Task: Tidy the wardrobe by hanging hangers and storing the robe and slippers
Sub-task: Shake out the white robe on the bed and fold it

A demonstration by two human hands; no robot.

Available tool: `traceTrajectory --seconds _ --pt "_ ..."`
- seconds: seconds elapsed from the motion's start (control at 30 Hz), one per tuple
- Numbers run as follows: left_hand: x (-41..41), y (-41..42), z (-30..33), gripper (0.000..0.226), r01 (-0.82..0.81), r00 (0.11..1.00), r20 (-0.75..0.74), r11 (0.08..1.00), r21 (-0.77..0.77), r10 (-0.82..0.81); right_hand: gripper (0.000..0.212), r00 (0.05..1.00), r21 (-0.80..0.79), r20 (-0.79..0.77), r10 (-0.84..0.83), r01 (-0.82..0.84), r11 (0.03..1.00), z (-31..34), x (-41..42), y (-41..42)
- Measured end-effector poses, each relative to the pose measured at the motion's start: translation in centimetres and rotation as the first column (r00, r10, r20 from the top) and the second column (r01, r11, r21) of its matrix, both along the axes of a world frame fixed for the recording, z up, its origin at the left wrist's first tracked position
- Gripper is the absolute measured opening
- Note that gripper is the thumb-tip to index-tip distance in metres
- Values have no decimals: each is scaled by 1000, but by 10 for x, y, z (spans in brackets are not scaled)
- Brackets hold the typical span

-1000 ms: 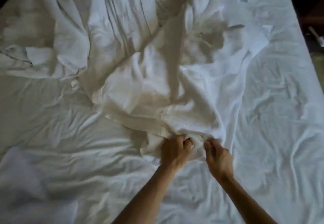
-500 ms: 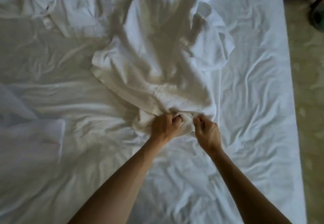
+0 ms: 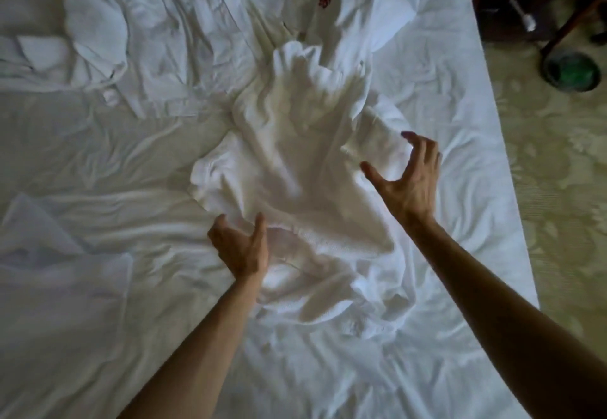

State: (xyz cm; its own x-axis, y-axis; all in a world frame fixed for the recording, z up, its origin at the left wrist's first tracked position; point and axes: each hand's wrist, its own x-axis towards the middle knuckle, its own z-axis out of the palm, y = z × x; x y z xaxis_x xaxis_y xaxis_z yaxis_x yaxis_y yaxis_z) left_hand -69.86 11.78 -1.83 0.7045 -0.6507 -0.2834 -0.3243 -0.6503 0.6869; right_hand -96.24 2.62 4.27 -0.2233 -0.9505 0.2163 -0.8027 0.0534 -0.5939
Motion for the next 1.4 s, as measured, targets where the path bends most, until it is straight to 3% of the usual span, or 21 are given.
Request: traceTrajectory --seconds 0.03,0.1,0.17,0.23,0.37,0.5,0.6,0.7,0.8,0.87,0.97,1.03,1.13,1.23,1.3,1.4 --pt "10 -19 -4 97 -151 977 -128 975 161 172 86 999 127 -50 15 -9 992 -3 3 -27" --pt "27 -44 -12 106 -215 867 -379 929 301 323 67 994 386 -81 71 -34 922 -8 12 -64" --pt "32 -61 -14 70 -180 812 -521 962 207 264 40 999 413 10 36 -37 910 -7 19 -84" --pt "34 -74 0 39 -161 851 -484 978 132 205 32 982 277 184 -49 -4 961 12 21 -95" --pt "45 -103 53 53 -219 894 -404 975 -19 193 29 872 83 488 -35 -7 997 85 27 -109" --pt "61 -127 134 50 -189 935 -337 960 -206 112 36 760 -13 650 -3 16 1000 184 41 -115" --pt "75 -130 188 48 -142 958 -284 937 -320 48 39 738 26 672 -60 58 998 231 41 -106" --pt "100 -115 217 39 -51 981 -190 924 -378 -23 37 657 224 723 -214 69 972 239 37 -70" --pt "134 -95 209 29 57 991 -98 943 -327 -94 42 637 463 654 -407 88 882 206 36 -10" --pt "159 -88 193 36 101 992 -45 965 -241 -116 42 645 580 562 -518 139 803 173 38 28" --pt "187 -81 165 60 140 989 -27 986 -93 -143 44 643 643 479 -597 206 738 128 44 60" --pt "197 -77 142 63 169 984 -44 985 -30 -171 42 651 660 445 -615 225 716 110 55 63" --pt "204 -76 110 55 188 982 -28 980 58 -187 36 705 641 403 -583 237 730 97 74 44" --pt "203 -85 89 81 124 991 31 971 203 -133 31 810 494 350 -472 268 827 89 79 10" --pt "196 -92 78 93 171 970 125 952 254 -208 31 877 401 262 -403 281 872 88 79 -29" --pt "179 -105 56 89 379 888 158 883 278 -431 44 922 334 185 -339 265 904 73 80 -116"
